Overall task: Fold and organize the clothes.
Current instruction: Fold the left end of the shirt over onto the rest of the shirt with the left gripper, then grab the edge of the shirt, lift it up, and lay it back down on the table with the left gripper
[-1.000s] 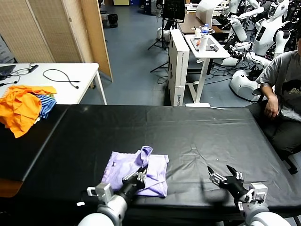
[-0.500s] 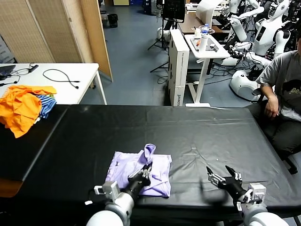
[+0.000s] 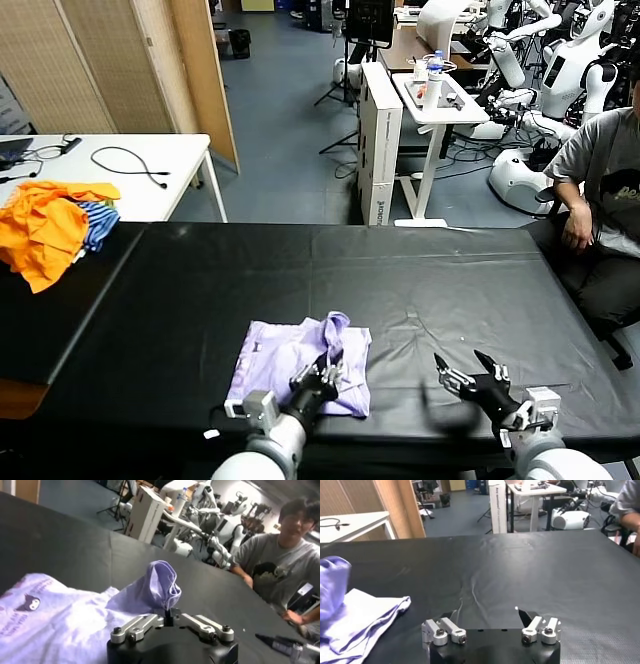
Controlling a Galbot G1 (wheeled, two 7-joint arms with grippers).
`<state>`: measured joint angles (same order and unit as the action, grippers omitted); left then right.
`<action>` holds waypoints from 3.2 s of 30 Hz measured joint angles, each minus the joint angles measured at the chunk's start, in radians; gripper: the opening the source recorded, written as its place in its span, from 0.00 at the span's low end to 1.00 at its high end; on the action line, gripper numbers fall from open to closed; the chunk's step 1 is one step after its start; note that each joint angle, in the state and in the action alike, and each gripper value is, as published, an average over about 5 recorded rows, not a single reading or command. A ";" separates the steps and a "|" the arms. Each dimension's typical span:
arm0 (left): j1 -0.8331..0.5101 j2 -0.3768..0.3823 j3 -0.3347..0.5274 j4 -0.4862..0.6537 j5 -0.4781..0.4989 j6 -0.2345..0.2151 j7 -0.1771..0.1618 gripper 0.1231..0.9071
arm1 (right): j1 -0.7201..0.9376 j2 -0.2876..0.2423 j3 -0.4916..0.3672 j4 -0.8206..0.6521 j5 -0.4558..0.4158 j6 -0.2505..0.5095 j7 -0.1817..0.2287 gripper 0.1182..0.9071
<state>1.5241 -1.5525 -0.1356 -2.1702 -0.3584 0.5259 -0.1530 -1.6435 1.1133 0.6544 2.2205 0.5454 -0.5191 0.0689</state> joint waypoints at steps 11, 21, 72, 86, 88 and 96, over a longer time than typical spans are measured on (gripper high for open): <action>-0.049 0.058 -0.122 -0.041 -0.103 -0.024 0.037 1.00 | 0.055 -0.066 -0.099 0.016 0.112 -0.011 -0.029 1.00; -0.078 0.276 -0.310 -0.033 -0.121 -0.037 0.069 1.00 | 0.205 -0.093 -0.303 -0.016 0.142 -0.031 0.007 1.00; 0.079 0.203 -0.485 0.102 -0.150 -0.236 0.245 1.00 | 0.141 -0.043 -0.222 0.085 0.058 -0.034 0.053 1.00; 0.096 0.119 -0.442 0.109 -0.185 -0.237 0.260 1.00 | 0.139 -0.030 -0.178 0.081 0.060 -0.033 0.052 1.00; 0.097 0.113 -0.439 0.108 -0.191 -0.233 0.261 1.00 | 0.142 -0.029 -0.177 0.080 0.060 -0.033 0.052 1.00; 0.093 0.094 -0.428 0.126 -0.197 -0.236 0.269 0.92 | 0.142 -0.028 -0.177 0.080 0.060 -0.030 0.050 1.00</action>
<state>1.6167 -1.4587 -0.5637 -2.0445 -0.5557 0.2896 0.1160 -1.5011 1.0850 0.4772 2.3005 0.6053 -0.5492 0.1191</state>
